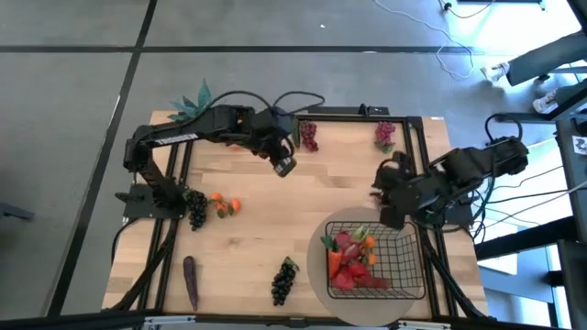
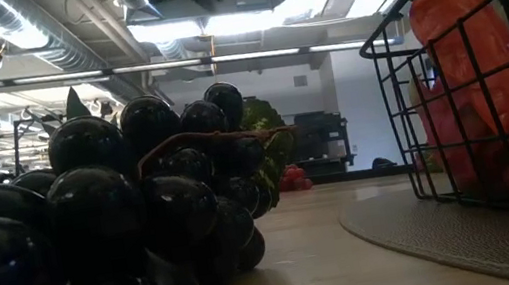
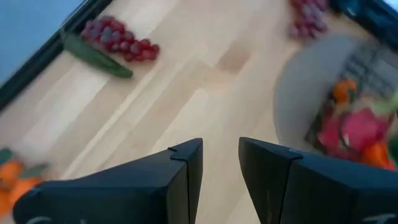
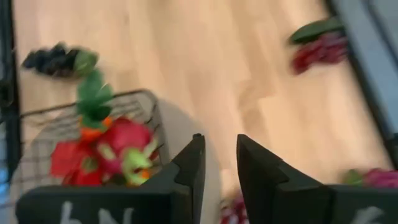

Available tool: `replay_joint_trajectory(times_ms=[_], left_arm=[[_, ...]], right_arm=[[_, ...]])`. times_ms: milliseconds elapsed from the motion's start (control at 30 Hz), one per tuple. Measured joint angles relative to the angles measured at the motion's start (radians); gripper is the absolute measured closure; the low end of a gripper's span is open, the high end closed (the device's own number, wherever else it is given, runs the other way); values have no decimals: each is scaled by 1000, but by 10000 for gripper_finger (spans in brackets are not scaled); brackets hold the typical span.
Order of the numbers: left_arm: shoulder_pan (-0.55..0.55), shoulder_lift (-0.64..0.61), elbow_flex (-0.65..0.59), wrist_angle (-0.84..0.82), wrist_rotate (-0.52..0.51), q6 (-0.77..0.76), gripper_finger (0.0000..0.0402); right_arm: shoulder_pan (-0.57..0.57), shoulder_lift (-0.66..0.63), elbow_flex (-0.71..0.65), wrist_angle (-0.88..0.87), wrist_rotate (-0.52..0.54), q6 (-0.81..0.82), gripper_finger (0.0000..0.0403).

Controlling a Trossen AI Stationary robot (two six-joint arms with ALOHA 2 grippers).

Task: Build produce basket
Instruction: Put the green chili pepper into the black wire basket

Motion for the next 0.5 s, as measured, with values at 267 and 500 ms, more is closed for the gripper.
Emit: replay_joint_trajectory(times_ms=[267, 500], left_arm=[[146, 114, 0, 14, 3, -256, 308], [266, 254, -2, 85, 120, -273, 308]], right_arm=[[0, -83, 0, -2, 179, -30, 325], [0, -129, 0, -3, 228, -32, 325]])
